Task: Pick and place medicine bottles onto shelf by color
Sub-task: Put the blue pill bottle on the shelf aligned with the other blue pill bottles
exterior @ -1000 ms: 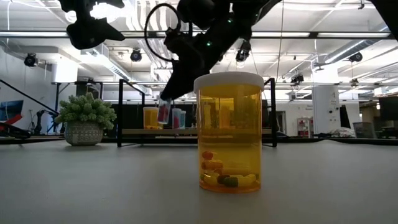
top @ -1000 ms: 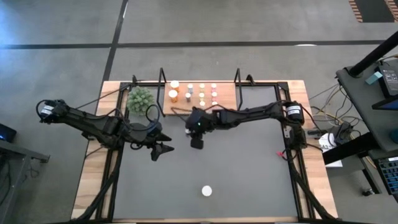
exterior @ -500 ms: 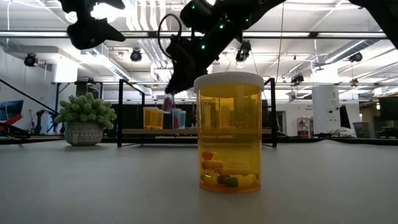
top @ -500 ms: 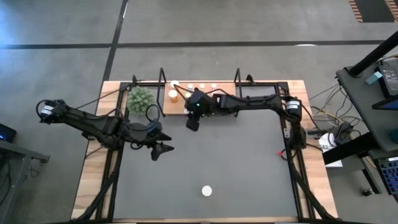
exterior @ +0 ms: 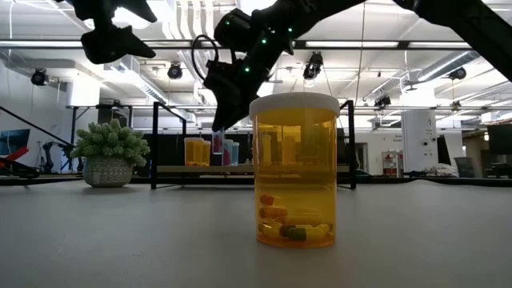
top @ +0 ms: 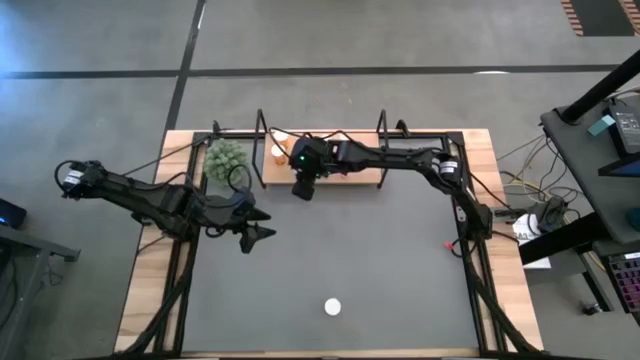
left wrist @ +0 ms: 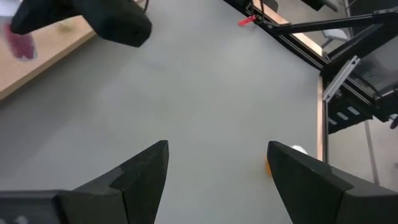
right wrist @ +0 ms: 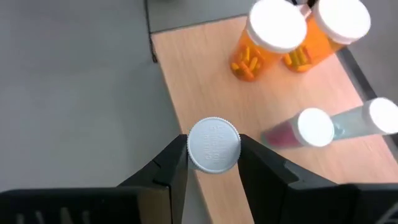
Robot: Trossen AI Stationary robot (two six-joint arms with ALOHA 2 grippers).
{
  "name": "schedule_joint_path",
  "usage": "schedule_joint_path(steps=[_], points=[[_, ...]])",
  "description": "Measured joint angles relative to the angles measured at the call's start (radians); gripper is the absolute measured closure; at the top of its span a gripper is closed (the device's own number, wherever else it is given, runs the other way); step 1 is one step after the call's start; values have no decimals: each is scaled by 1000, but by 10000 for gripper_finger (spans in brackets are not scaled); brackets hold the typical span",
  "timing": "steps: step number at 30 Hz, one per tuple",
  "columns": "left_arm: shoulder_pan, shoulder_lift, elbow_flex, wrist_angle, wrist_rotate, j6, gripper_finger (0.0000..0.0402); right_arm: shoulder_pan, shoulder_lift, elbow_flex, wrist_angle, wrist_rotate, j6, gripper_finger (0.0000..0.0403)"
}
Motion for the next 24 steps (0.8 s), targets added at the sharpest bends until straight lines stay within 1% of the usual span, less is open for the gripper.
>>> schedule_joint_path(steps=[9,12,20,24], points=[[0,-21,-9,-17,-27,5,143,-35,6,-52,3,16,70,286],[0,-27,-9,-23,-34,5,143,-32,6,-72,45,16,71,284],[0,-31,-9,-36,-57,5,143,-35,6,-77,60,17,69,287],[0,-32,-9,-37,-58,5,143,-38,6,-84,72,18,68,282]])
